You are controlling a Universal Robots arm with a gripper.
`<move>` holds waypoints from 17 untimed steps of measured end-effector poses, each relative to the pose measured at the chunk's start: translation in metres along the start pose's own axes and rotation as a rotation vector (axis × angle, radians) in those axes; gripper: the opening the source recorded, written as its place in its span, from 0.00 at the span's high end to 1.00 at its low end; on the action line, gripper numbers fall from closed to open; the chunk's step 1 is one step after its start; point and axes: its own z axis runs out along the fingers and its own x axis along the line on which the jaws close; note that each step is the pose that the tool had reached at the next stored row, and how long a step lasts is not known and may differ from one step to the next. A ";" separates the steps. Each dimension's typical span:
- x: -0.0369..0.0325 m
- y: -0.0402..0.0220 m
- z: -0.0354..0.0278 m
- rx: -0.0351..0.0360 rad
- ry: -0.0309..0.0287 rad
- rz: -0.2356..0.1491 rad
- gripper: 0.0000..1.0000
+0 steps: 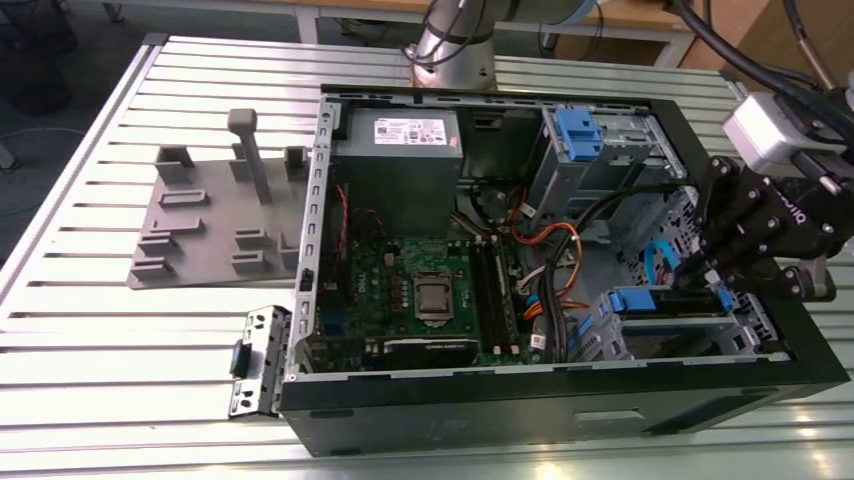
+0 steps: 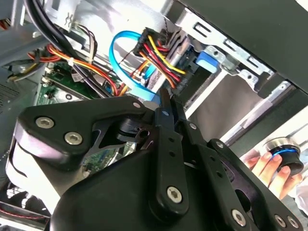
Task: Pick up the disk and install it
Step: 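Insert the second disk wire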
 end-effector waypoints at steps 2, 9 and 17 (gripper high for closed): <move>0.0027 0.0000 0.0009 0.0000 -0.0004 0.000 0.84; 0.0042 -0.0003 0.0045 0.0001 -0.0018 0.000 0.84; 0.0048 -0.0006 0.0074 0.0006 -0.0147 -0.002 0.84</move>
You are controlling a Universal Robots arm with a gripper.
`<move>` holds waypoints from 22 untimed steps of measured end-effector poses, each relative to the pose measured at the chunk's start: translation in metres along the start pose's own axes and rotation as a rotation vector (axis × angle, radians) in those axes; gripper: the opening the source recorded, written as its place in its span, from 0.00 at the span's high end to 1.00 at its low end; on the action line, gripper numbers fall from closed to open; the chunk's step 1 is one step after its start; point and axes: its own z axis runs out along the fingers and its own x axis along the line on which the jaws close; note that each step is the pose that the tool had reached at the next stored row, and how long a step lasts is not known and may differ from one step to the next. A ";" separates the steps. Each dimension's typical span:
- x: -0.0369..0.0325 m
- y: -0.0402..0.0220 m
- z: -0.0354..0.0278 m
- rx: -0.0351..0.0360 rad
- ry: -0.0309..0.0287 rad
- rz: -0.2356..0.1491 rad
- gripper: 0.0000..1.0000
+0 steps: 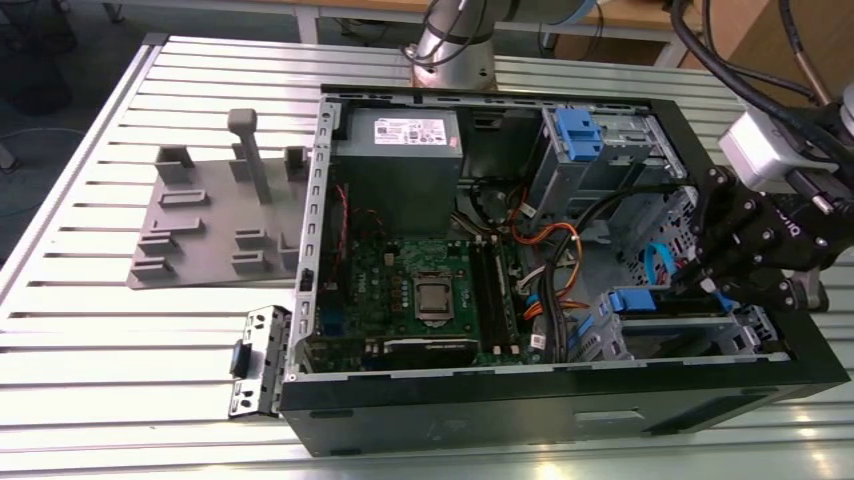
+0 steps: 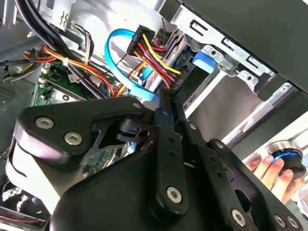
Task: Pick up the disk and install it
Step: 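Insert the second disk wire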
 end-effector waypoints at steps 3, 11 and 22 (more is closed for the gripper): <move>0.0009 -0.0001 0.0013 0.0003 -0.0089 -0.001 0.84; 0.0029 0.0003 -0.0015 0.0004 -0.0100 -0.002 0.84; 0.0028 0.0004 -0.0033 0.0058 -0.0100 -0.002 0.84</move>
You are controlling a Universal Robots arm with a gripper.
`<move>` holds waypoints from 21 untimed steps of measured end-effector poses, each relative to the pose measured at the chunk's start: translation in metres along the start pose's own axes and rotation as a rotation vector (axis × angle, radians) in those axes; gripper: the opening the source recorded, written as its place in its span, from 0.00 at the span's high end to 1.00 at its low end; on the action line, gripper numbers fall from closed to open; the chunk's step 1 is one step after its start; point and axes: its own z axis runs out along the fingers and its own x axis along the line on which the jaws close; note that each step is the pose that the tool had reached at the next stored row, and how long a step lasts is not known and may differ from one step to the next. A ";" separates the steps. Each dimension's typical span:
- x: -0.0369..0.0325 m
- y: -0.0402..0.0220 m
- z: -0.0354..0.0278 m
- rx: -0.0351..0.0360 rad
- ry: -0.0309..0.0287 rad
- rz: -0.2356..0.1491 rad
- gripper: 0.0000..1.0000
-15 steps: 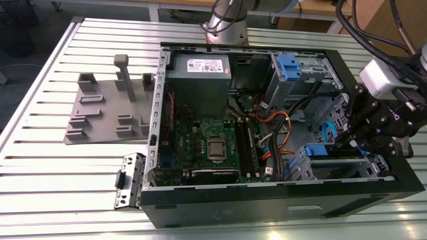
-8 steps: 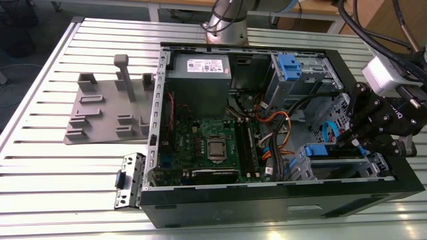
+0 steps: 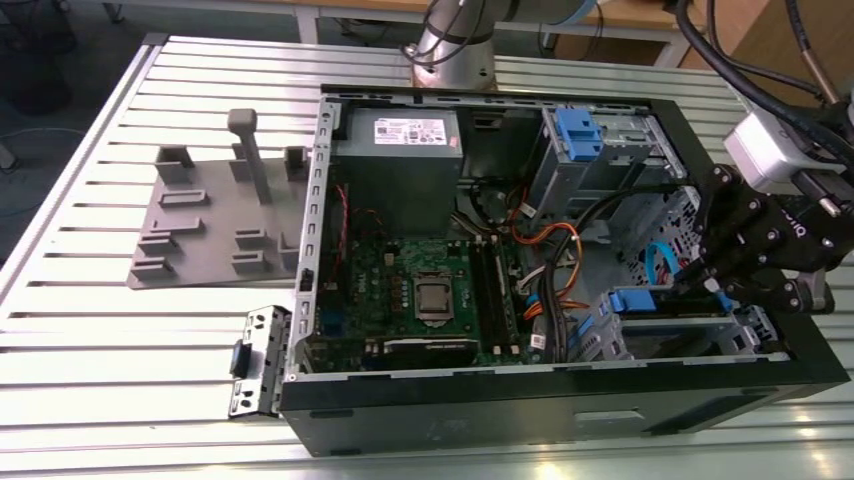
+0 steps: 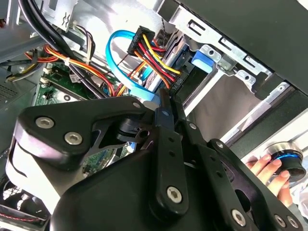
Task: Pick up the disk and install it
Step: 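Insert the second disk wire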
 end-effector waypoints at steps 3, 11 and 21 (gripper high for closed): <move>0.0000 0.0000 0.0000 0.0036 0.0001 0.000 0.84; 0.0001 -0.0002 0.0024 0.0039 0.0001 0.000 0.84; 0.0012 -0.0009 0.0096 0.0039 0.0012 0.000 0.84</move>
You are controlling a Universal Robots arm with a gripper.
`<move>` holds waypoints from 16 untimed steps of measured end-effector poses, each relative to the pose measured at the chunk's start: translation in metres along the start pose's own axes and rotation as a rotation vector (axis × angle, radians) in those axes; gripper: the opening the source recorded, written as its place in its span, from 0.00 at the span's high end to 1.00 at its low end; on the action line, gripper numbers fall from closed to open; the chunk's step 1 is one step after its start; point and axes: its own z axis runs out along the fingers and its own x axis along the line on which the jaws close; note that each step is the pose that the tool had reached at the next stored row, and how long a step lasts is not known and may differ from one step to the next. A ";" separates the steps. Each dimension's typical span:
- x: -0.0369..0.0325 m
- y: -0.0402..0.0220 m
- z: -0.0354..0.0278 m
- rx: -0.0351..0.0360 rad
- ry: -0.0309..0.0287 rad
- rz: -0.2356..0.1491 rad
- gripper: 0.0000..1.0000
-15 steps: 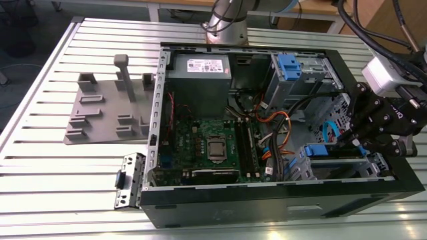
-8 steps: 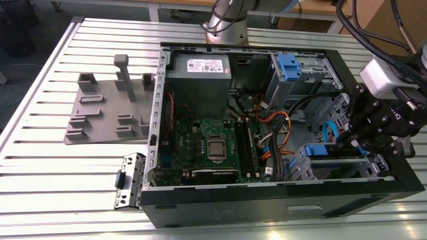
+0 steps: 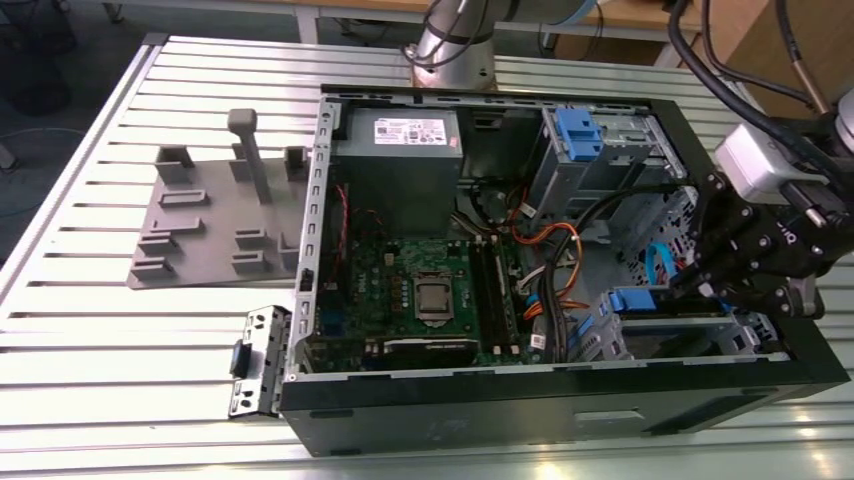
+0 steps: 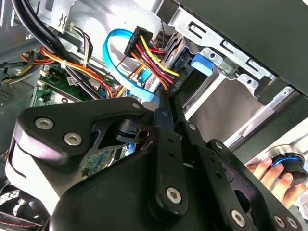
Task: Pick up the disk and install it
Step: 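Insert the second disk wire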
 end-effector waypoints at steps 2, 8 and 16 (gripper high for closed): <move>0.0001 -0.0001 0.0007 0.0000 -0.0007 0.000 0.84; 0.0001 -0.0003 0.0019 0.0000 -0.0026 0.000 0.77; -0.0009 0.0015 -0.0167 0.0000 -0.0024 0.000 0.77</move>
